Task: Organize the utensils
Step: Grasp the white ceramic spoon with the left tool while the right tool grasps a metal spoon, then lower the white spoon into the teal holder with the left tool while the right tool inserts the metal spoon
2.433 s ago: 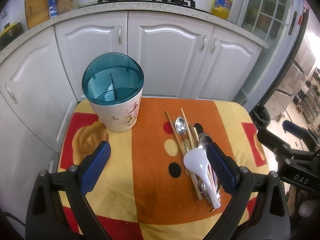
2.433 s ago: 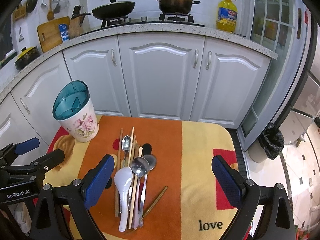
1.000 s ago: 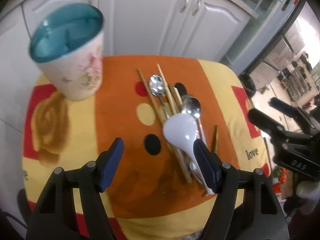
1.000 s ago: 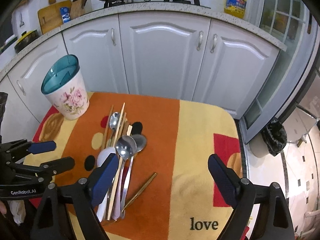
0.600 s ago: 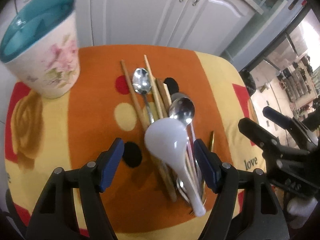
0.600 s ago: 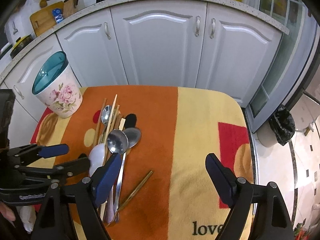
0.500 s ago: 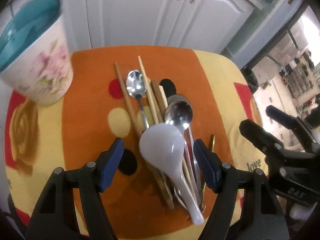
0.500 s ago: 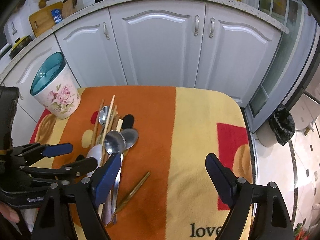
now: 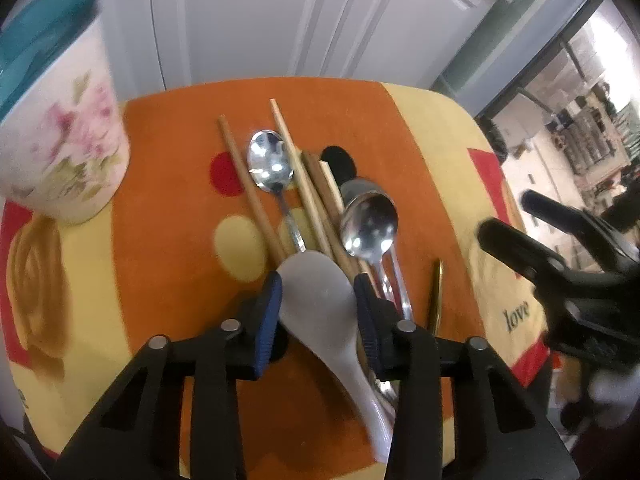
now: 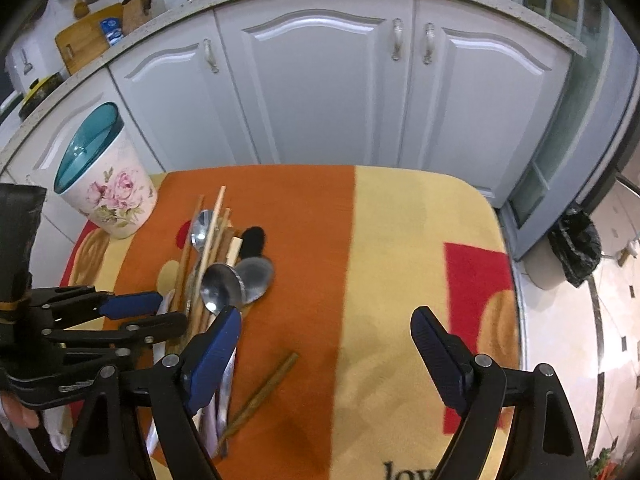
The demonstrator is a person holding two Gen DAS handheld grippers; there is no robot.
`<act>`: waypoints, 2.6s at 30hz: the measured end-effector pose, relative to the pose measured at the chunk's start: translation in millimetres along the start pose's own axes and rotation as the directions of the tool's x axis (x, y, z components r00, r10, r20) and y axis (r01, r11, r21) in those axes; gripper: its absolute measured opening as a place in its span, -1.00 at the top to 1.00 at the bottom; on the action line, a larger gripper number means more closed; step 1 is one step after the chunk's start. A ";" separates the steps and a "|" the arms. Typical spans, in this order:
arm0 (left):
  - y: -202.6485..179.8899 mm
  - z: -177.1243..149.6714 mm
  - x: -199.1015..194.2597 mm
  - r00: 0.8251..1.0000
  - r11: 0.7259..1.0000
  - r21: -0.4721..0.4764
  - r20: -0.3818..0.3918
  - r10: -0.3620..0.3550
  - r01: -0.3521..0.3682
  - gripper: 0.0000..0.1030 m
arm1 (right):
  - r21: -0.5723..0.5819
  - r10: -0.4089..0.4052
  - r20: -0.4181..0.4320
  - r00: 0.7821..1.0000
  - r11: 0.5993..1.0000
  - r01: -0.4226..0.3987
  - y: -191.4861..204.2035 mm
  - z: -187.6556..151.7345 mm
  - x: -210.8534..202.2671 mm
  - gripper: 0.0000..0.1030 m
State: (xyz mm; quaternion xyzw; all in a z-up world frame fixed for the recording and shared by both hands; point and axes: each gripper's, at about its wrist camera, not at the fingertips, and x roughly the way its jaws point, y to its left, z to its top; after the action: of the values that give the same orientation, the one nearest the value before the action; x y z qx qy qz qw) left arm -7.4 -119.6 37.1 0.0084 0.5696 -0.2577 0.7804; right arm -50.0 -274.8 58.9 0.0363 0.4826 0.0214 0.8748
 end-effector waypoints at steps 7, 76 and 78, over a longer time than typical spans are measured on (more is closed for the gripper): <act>28.0 -12.2 -26.5 0.999 1.000 -0.017 0.034 -0.012 0.012 0.89 | -0.054 0.136 -0.028 0.990 0.989 -0.138 17.0 7.5 30.0 -0.21; 99.1 33.2 -208.7 0.916 1.000 -0.022 0.400 0.022 -0.014 0.99 | -0.279 0.336 0.259 0.906 0.924 -0.263 80.5 109.9 -74.9 0.94; 112.0 47.3 -221.6 0.895 0.997 -0.056 0.440 0.074 -0.055 0.99 | -0.284 0.320 0.295 0.900 0.929 -0.237 96.2 126.6 -73.6 0.94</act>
State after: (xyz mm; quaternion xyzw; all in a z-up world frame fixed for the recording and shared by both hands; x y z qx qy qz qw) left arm 32.2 50.0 220.2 -0.0479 0.3824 -0.2150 0.8973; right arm 17.6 -189.7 196.2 0.0023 0.3096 0.1990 0.9298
